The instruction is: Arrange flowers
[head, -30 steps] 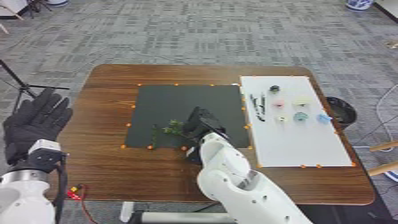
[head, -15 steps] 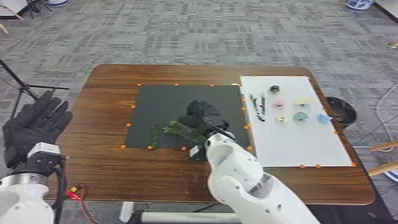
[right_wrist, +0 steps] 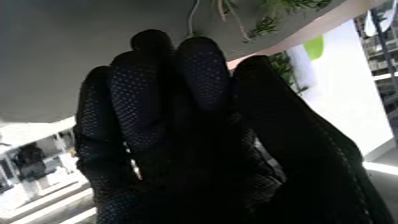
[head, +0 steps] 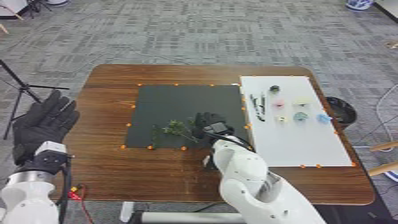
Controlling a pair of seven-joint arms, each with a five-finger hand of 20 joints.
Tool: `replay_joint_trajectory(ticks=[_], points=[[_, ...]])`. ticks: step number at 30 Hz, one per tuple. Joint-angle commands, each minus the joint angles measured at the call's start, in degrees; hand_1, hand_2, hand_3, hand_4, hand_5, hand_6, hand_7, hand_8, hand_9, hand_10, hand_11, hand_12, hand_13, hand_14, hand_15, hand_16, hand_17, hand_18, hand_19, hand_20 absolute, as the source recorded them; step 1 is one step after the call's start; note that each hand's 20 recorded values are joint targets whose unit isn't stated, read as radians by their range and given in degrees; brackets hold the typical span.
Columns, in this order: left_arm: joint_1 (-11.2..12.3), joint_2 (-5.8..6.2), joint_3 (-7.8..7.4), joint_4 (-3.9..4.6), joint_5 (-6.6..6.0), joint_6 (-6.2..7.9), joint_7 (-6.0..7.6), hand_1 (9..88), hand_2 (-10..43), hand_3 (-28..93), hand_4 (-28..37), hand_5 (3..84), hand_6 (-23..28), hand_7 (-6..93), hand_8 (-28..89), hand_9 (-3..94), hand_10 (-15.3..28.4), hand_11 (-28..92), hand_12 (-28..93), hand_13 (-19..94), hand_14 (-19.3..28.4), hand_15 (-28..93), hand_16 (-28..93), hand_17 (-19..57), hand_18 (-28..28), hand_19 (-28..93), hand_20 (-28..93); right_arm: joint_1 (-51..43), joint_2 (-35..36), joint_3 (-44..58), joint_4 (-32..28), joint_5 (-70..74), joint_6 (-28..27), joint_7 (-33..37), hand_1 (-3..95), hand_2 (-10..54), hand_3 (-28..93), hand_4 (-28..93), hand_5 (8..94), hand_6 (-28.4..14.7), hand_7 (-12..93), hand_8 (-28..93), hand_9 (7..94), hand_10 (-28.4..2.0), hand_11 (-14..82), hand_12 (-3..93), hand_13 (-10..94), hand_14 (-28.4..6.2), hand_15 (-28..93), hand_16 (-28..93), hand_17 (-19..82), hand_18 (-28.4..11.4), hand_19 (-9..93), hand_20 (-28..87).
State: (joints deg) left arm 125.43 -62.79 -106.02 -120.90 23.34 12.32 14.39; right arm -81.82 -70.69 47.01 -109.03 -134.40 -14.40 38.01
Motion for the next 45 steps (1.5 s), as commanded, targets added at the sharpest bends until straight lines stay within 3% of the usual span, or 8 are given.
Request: replay_joint_trajectory(ticks=[1, 13, 16, 21, 38, 40, 43, 45], points=[[-0.4, 0.02, 1.0, 0.75, 0.26, -1.33, -1.12, 28.6, 16.5, 76, -27.8, 44.7, 9.0, 11.0, -9, 35.0, 15.9, 21, 8, 25, 15.8, 27, -5, -8.0, 15.0, 38, 8, -3.0, -1.6, 2.6, 0.5, 4.6, -3.5, -3.1, 43.1, 13.7, 71, -24, 59.8, -6.4, 64, 21, 64.3, -19.4, 20.5, 19.9, 49, -18.4, 68, 30, 24, -23.9, 78, 30], [0.2, -0.28, 1.26, 0.59, -0.62, -1.05, -0.79, 28.5, 16.3, 76, -27.9, 44.8, 9.1, 10.8, -9, 34.9, 16.0, 21, 8, 25, 15.8, 26, -5, -7.9, 15.0, 38, 8, -3.6, -2.8, 1.7, -0.1, 6.4, -4.2, -4.3, 42.9, 13.8, 71, -24, 59.0, -6.0, 65, 20, 63.6, -18.1, 19.5, 18.5, 49, -17.9, 68, 29, 24, -23.3, 78, 32], [0.2, -0.31, 1.38, 0.84, 0.21, -1.46, -1.51, 28.6, 16.4, 76, -28.1, 44.8, 9.1, 10.8, -9, 35.0, 15.9, 21, 8, 25, 15.8, 26, -5, -8.0, 15.0, 38, 8, -4.3, -4.4, 1.5, 0.1, 5.9, -3.4, -3.3, 42.8, 13.8, 71, -24, 58.9, -5.9, 65, 20, 63.7, -17.9, 19.7, 18.6, 50, -17.6, 68, 29, 24, -23.4, 78, 32], [0.2, -0.34, 1.83, 0.92, -1.12, -1.51, -1.25, 28.5, 16.6, 76, -28.2, 44.8, 9.1, 10.8, -9, 34.9, 16.0, 21, 8, 25, 15.8, 26, -5, -8.0, 15.0, 38, 9, -4.5, -4.8, 0.5, -0.3, 5.0, -4.3, -3.9, 43.0, 13.6, 70, -24, 58.7, -5.8, 65, 20, 63.8, -17.8, 20.2, 18.8, 50, -17.4, 68, 29, 25, -23.5, 78, 33], [0.9, -1.38, 0.26, 0.79, -0.17, -3.08, -0.9, 28.3, 17.1, 75, -28.3, 44.0, 9.0, 10.3, -9, 34.2, 15.9, 20, 8, 25, 15.7, 25, -4, -8.2, 14.9, 38, 9, -1.7, -3.6, 0.6, -1.3, 1.4, 1.0, 3.8, 36.9, 10.9, 72, -20, 60.7, -6.8, 61, 17, 65.2, -19.3, 20.7, 18.7, 55, -17.7, 66, 28, 29, -26.3, 82, 33], [1.2, -1.53, -0.27, 0.7, -0.03, -2.97, -0.77, 28.3, 17.1, 75, -28.3, 43.9, 8.9, 10.2, -9, 34.2, 15.9, 20, 8, 24, 15.7, 25, -4, -8.2, 14.9, 38, 8, -1.8, -2.9, 1.4, -2.5, 1.7, 1.4, 3.8, 31.5, 11.9, 74, -19, 61.9, -7.8, 57, 14, 65.7, -19.8, 20.9, 18.9, 56, -17.9, 66, 28, 29, -26.9, 83, 31], [1.0, -1.7, -0.55, 0.63, -0.08, -2.97, -0.43, 28.3, 17.1, 75, -28.3, 43.8, 8.9, 10.1, -9, 34.1, 15.9, 20, 8, 24, 15.7, 24, -4, -8.3, 14.8, 37, 8, -2.0, -1.5, 3.5, -4.3, 2.9, 3.1, 4.0, 25.9, 13.5, 75, -17, 63.6, -9.0, 59, -14, 66.2, -20.3, 21.1, 19.3, 56, -18.3, 66, 28, 30, -27.3, 85, 28], [1.0, -1.75, -0.63, 0.55, 0.06, -2.98, -0.61, 28.3, 17.1, 75, -28.3, 43.7, 8.9, 10.1, -9, 34.1, 16.0, 20, 8, 24, 15.7, 24, -4, -8.3, 14.8, 37, 9, -2.1, -0.9, 5.4, -4.5, 3.0, 5.9, 4.5, 25.7, 13.5, 75, -17, 64.2, -9.3, 56, -15, 66.3, -20.4, 21.1, 19.3, 57, -18.5, 66, 28, 30, -27.4, 85, 28]])
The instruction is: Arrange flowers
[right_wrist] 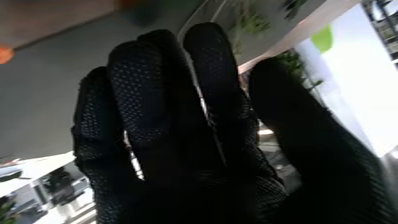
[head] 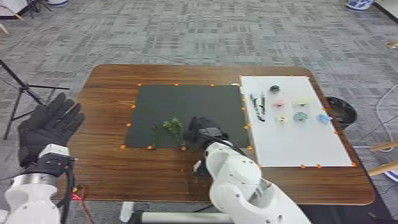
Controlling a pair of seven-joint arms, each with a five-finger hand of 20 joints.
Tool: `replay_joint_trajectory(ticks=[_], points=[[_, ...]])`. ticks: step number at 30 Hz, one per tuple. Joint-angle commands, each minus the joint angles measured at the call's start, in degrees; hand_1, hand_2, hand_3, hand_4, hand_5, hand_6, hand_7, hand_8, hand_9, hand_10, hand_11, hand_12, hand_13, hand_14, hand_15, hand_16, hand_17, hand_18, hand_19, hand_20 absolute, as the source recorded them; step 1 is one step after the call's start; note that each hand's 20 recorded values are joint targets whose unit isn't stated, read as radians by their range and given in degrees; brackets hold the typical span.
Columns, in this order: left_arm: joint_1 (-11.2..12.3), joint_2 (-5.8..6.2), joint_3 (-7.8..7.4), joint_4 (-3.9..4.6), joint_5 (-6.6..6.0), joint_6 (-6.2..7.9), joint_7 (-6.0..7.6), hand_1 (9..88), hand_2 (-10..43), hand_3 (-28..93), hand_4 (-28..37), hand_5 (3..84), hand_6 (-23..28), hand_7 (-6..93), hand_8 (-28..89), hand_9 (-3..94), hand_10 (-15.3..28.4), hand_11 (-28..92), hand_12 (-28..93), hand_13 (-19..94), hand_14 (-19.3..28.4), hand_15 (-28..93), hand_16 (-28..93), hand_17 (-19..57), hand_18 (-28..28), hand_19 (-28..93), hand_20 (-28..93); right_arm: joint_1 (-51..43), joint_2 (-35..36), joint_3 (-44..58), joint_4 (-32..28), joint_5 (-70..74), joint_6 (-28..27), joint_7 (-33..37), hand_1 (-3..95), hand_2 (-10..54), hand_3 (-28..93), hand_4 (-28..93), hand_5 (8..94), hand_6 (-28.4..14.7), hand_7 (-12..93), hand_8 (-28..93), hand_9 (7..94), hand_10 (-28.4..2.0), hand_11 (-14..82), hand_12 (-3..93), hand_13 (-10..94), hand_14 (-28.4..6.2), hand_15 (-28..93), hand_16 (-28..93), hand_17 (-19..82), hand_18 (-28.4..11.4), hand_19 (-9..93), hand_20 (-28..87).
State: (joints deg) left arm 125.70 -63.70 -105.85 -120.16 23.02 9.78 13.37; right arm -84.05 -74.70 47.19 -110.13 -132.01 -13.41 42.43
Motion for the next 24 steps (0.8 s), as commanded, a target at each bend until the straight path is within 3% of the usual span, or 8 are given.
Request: replay_joint_trajectory(ticks=[1, 5, 7, 9, 13, 19, 22, 24], points=[[1.2, -0.93, -0.99, -0.53, 0.52, -0.3, 0.48, 28.3, 17.1, 75, -28.3, 43.7, 8.9, 10.1, -9, 34.1, 16.0, 20, 8, 24, 15.7, 24, -4, -8.3, 14.8, 37, 9, 0.2, 3.5, 6.1, -3.0, 0.0, 6.4, 0.0, 25.7, 13.3, 74, -17, 64.9, -9.0, 51, -15, 66.3, -20.4, 21.2, 19.3, 57, -18.5, 66, 28, 30, -27.4, 85, 27], [1.7, -1.08, -1.3, -0.92, 0.53, -0.12, 0.71, 28.3, 17.1, 75, -28.3, 43.7, 9.0, 10.0, -9, 34.1, 16.1, 20, 8, 25, 15.7, 25, -4, -8.4, 14.8, 38, 9, 2.1, 4.7, 10.4, -0.7, -0.5, 6.1, 0.1, 26.4, 9.3, 75, -17, 65.2, -8.5, 29, -9, 65.9, -20.7, 20.9, 19.4, 57, -18.7, 65, 27, 29, -27.8, 85, 24], [1.8, -1.09, -1.43, -1.04, 0.51, 0.09, 0.78, 28.2, 17.0, 75, -28.3, 43.7, 9.0, 9.9, -9, 34.1, 16.1, 20, 8, 25, 15.7, 25, -4, -8.4, 14.8, 38, 9, 3.3, 5.5, 12.5, 0.5, -0.9, 1.6, -0.7, 26.6, 8.7, 74, -17, 64.2, -9.0, 24, -8, 64.8, -21.0, 20.5, 19.2, 55, -18.8, 65, 27, 29, -27.4, 84, 24], [2.1, -1.41, -1.69, -1.18, 0.53, -0.29, 0.49, 28.2, 17.0, 75, -28.3, 43.7, 9.0, 9.9, -8, 34.1, 16.2, 20, 8, 25, 15.7, 25, -4, -8.4, 14.8, 38, 9, 5.3, 5.8, 14.4, 1.6, 0.3, -6.4, 1.3, 26.2, 9.4, 73, -17, 63.1, -9.0, 23, -8, 62.5, -21.9, 19.5, 19.1, 54, -19.3, 64, 27, 28, -27.0, 83, 23], [2.5, -1.4, -1.59, -1.5, 0.36, -0.06, 0.36, 28.3, 16.9, 75, -28.3, 43.8, 8.7, 10.2, -8, 34.0, 16.1, 20, 8, 25, 15.7, 25, -4, -8.4, 14.9, 38, 9, 7.4, 7.5, 15.8, 3.9, -0.1, -8.8, 4.4, 26.4, 7.9, 69, -16, 60.6, -10.6, 15, -7, 61.5, -23.2, 21.1, 21.0, 52, -21.0, 67, 29, 27, -27.6, 83, 24], [2.3, -1.5, -1.78, -1.65, 0.28, 0.42, 0.67, 28.1, 16.9, 74, -28.3, 43.9, 8.9, 10.2, -9, 34.0, 16.1, 20, 8, 25, 15.7, 25, -4, -8.5, 14.9, 38, 9, 9.1, 7.2, 18.1, 6.7, -3.1, -9.9, 7.0, 31.4, -8.0, 62, -23, 56.3, -11.9, 10, -6, 60.5, -22.5, 36.3, 29.5, 54, -21.0, 73, 34, 29, -28.1, 85, 28], [2.8, -1.54, -2.04, -1.89, 0.13, 0.48, 0.62, 27.9, 17.0, 74, -28.3, 43.9, 9.0, 10.0, -9, 34.1, 16.1, 20, 8, 25, 15.8, 25, -4, -8.6, 15.0, 38, 9, 9.5, 8.1, 17.2, 7.9, -5.9, -9.6, 6.2, 33.5, -9.5, 58, -26, 55.2, -12.3, 9, -5, 57.5, -22.9, 47.9, 37.1, 55, -20.8, 75, 38, 29, -28.3, 87, 31], [2.4, -1.41, -1.95, -1.59, -0.24, 0.37, 0.66, 27.9, 17.0, 74, -28.3, 44.0, 9.0, 10.1, -8, 34.1, 16.1, 20, 8, 25, 15.7, 26, -4, -8.6, 15.0, 38, 9, 9.7, 8.8, 16.4, 8.8, -6.8, -9.4, 6.3, 33.3, -9.5, 57, -26, 55.3, -12.3, 10, -5, 56.8, -22.9, 51.3, 39.6, 56, -20.6, 76, 39, 30, -28.4, 88, 33]])
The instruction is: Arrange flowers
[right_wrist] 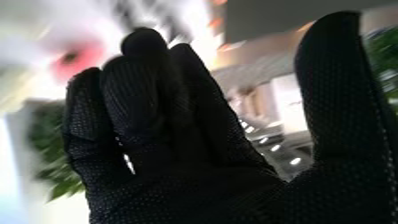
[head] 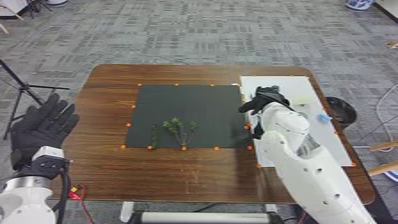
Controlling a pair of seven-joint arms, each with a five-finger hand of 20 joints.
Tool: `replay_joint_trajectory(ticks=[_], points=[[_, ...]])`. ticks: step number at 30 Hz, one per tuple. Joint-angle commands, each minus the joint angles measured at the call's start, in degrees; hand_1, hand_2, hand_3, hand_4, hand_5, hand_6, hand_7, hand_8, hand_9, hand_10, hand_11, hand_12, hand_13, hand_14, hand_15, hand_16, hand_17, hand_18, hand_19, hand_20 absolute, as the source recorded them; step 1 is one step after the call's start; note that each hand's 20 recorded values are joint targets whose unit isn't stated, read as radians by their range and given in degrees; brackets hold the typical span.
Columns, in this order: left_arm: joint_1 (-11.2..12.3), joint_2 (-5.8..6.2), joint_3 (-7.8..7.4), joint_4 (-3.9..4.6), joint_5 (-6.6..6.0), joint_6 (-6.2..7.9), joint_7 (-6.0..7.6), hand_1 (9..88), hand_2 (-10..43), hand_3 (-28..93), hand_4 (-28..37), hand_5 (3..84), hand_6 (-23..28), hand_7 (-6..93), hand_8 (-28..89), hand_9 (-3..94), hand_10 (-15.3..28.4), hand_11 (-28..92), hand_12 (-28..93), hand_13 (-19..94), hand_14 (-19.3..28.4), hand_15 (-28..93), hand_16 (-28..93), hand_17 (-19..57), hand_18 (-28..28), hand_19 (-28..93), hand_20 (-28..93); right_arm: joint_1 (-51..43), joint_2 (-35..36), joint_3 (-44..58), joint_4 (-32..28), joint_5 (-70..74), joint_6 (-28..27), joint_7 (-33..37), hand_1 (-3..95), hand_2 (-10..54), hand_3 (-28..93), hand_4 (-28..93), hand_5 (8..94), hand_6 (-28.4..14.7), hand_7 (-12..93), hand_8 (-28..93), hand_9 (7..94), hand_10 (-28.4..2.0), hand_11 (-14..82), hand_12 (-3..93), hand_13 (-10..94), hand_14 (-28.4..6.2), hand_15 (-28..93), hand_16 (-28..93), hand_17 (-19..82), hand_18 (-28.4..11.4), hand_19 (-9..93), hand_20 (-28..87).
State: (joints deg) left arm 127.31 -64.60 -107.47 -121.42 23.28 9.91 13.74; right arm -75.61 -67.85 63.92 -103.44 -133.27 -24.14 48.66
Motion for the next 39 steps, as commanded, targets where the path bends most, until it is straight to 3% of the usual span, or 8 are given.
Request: replay_joint_trajectory(ticks=[1, 13, 19, 22, 24, 29, 31, 39], points=[[0.6, -0.38, -0.24, -0.34, -0.75, 0.35, 0.36, 27.9, 17.0, 74, -28.3, 44.0, 9.1, 10.1, -8, 34.1, 16.1, 20, 8, 25, 15.8, 26, -4, -8.6, 15.0, 38, 9, 1.5, 2.3, -0.6, 2.5, -5.4, 1.2, 0.1, 33.3, -9.5, 57, -26, 55.5, -12.3, 10, -5, 56.7, -22.9, 52.2, 40.5, 56, -20.7, 77, 40, 30, -28.4, 88, 34], [-0.4, -0.07, 0.36, 0.22, -0.87, -0.54, -0.05, 27.9, 17.0, 74, -28.3, 44.0, 9.1, 10.3, -9, 34.1, 16.2, 21, 8, 25, 15.8, 26, -5, -8.6, 15.0, 38, 8, 4.7, 4.5, -6.7, 8.6, -6.2, -1.4, -1.4, 32.8, -9.5, 54, -26, 58.5, -11.3, 12, -5, 57.9, -22.2, 54.8, 44.2, 57, -20.6, 78, 45, 31, -28.4, 88, 39], [0.3, -0.34, 0.89, -0.29, -2.72, 0.7, 1.31, 27.6, 16.3, 75, -28.3, 44.2, 9.3, 10.4, -9, 34.4, 16.4, 21, 8, 25, 15.8, 26, -5, -8.5, 15.0, 38, 8, 5.8, 2.7, -7.4, 13.2, -7.2, -2.4, -1.4, 35.5, -9.5, 54, -27, 57.9, -11.1, 11, -6, 57.5, -22.1, 53.7, 43.5, 57, -20.5, 77, 45, 31, -28.4, 87, 40], [0.7, 0.1, 1.69, -1.57, -5.34, 3.88, 2.27, 27.5, 16.2, 75, -28.3, 44.7, 9.4, 10.6, -8, 34.8, 16.3, 21, 8, 25, 15.8, 26, -5, -8.5, 15.1, 38, 8, 5.6, 0.7, -4.9, 13.9, -2.5, -4.5, 0.2, 37.1, -9.5, 64, -27, 59.2, -9.4, 14, -6, 58.2, -20.7, 54.9, 43.0, 57, -19.6, 77, 45, 31, -28.2, 87, 40], [0.8, -0.22, 1.6, -1.25, -6.72, 2.2, 2.31, 27.3, 15.8, 75, -28.3, 45.4, 9.5, 11.2, -9, 35.3, 16.5, 22, 9, 26, 16.0, 27, -4, -8.4, 15.2, 39, 9, 5.4, 0.3, -4.8, 14.4, -3.0, -5.2, -0.3, 38.2, -9.5, 67, -26, 60.8, -8.4, 17, -6, 59.0, -20.1, 55.4, 42.9, 57, -19.2, 77, 45, 32, -28.0, 87, 40], [1.9, -0.58, 1.02, -2.25, -5.68, 3.24, 1.7, 27.1, 15.3, 75, -28.3, 45.9, 9.7, 11.5, -9, 35.6, 16.7, 22, 9, 26, 16.2, 28, -5, -8.3, 15.3, 39, 9, 4.2, -0.3, -5.5, 15.6, -2.8, -6.7, -1.8, 42.4, -9.5, 69, -26, 63.5, -6.3, 23, -7, 60.5, -19.1, 55.8, 42.9, 58, -18.6, 77, 45, 32, -27.4, 86, 41], [2.0, -0.81, 0.77, -2.2, -4.96, 1.79, 1.07, 27.1, 15.2, 75, -28.3, 46.0, 9.6, 11.6, -9, 35.6, 16.8, 22, 9, 26, 16.1, 28, -5, -8.3, 15.3, 39, 9, 4.0, -1.2, -5.8, 16.2, -2.8, -8.7, -1.4, 43.4, -9.5, 69, -26, 64.1, -5.4, 27, -8, 60.7, -18.7, 55.9, 43.2, 58, -18.3, 76, 45, 32, -27.1, 86, 41], [1.5, -0.9, 1.04, -1.98, -4.75, 1.12, 0.65, 26.8, 14.8, 75, -28.3, 45.9, 9.5, 11.3, -9, 35.4, 16.8, 22, 8, 25, 16.3, 28, -5, -8.4, 15.3, 39, 9, 3.0, -2.3, -8.8, 17.8, -6.1, -9.5, -3.3, 46.4, -9.5, 66, -28, 62.5, -4.3, 38, 8, 60.8, -18.1, 56.8, 43.3, 58, -17.6, 76, 46, 32, -26.6, 85, 42]])
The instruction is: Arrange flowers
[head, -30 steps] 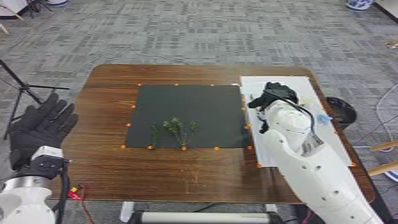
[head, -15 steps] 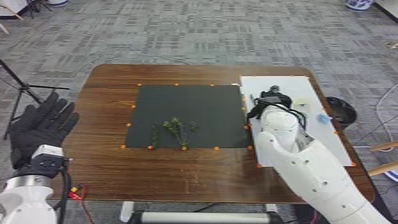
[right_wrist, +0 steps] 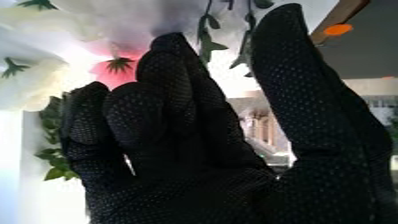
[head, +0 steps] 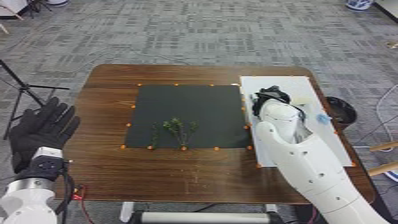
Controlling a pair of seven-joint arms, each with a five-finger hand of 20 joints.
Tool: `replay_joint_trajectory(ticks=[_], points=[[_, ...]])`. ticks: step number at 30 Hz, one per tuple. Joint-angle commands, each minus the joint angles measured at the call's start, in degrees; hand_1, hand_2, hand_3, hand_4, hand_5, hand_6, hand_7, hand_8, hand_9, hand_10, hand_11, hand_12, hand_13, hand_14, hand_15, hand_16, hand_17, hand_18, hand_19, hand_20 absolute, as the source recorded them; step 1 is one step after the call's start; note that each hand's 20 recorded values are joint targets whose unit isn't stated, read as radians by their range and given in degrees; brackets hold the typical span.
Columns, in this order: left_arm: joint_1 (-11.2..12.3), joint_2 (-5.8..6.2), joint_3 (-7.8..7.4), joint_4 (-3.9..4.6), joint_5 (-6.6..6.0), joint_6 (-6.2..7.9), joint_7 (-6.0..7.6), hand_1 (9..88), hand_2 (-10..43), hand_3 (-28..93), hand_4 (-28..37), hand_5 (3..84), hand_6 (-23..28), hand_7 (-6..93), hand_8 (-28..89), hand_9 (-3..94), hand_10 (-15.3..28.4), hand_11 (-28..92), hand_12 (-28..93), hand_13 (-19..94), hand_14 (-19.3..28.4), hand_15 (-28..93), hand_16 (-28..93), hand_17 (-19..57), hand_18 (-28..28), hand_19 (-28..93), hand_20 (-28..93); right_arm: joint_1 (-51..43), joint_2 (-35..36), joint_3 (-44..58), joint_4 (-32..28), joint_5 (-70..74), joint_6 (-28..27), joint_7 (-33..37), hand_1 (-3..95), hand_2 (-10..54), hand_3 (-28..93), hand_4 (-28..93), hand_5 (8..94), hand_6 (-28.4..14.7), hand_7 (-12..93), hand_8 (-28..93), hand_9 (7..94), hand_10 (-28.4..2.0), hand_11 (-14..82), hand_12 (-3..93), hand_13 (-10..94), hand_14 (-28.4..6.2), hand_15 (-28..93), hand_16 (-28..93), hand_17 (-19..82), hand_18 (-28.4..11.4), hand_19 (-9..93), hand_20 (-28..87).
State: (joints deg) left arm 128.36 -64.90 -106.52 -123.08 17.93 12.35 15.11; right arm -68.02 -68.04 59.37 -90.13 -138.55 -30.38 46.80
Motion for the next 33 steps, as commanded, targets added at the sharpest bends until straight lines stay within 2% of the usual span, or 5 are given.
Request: replay_joint_trajectory(ticks=[1, 4, 9, 24, 33], points=[[0.4, -0.6, 0.08, -0.22, 0.76, -1.34, -0.81, 26.7, 14.8, 75, -28.3, 45.8, 9.5, 11.2, -9, 35.4, 16.8, 22, 8, 25, 16.3, 28, -5, -8.4, 15.3, 39, 9, -4.9, -2.0, -4.3, 4.3, -1.3, -3.0, -2.0, 48.5, -9.5, 64, -28, 62.4, -4.0, 40, 11, 61.1, -17.9, 57.0, 43.4, 58, -17.4, 76, 46, 33, -26.5, 85, 42], [0.1, -0.42, 0.26, -0.38, 0.45, -0.42, -0.98, 26.7, 14.7, 75, -28.3, 45.8, 9.6, 11.0, -9, 35.3, 16.8, 22, 8, 25, 16.3, 28, -5, -8.3, 15.3, 39, 9, -5.0, -2.6, -3.8, 4.1, 1.6, -3.6, -1.0, 53.6, -9.5, 61, -26, 63.1, -2.7, 49, 14, 63.9, -16.7, 55.4, 48.2, 60, -16.7, 76, 46, 34, -26.4, 85, 43], [-0.3, -0.27, 0.38, 0.01, 0.57, -1.28, -1.17, 26.6, 14.8, 74, -28.3, 45.8, 9.7, 11.0, -9, 35.3, 16.8, 22, 9, 25, 16.4, 28, -5, -8.4, 15.3, 39, 9, -4.8, -2.8, -3.1, 4.0, 3.0, -3.7, -0.1, 54.7, -9.5, 64, -24, 62.3, -1.4, 62, 15, 67.4, -15.5, 52.6, 54.9, 63, -16.2, 76, 46, 35, -26.4, 85, 43], [-0.5, 0.27, 0.0, 0.43, 0.8, -1.82, -1.76, 26.5, 14.8, 75, -28.3, 45.5, 9.7, 10.9, -9, 35.2, 16.9, 22, 9, 25, 16.3, 28, -5, -8.4, 15.3, 39, 9, -9.0, 0.1, 2.7, -11.4, 16.0, 13.5, 3.8, 50.0, -5.1, 68, -20, 63.9, -3.7, 65, 19, 69.6, -16.7, 55.1, 50.0, 66, -16.2, 76, 45, 38, -27.5, 89, 43], [0.1, -0.1, -0.05, 0.29, 0.68, -2.05, -2.06, 26.6, 14.9, 74, -28.3, 45.5, 9.7, 10.9, -9, 35.1, 16.9, 22, 9, 25, 16.4, 28, -5, -8.4, 15.3, 39, 9, -9.9, -1.2, 0.9, -18.0, 16.2, 16.0, 1.2, 50.4, -4.0, 68, -20, 63.9, -4.5, 65, 20, 69.7, -16.9, 54.7, 51.2, 67, -16.1, 76, 45, 39, -27.5, 90, 42]])
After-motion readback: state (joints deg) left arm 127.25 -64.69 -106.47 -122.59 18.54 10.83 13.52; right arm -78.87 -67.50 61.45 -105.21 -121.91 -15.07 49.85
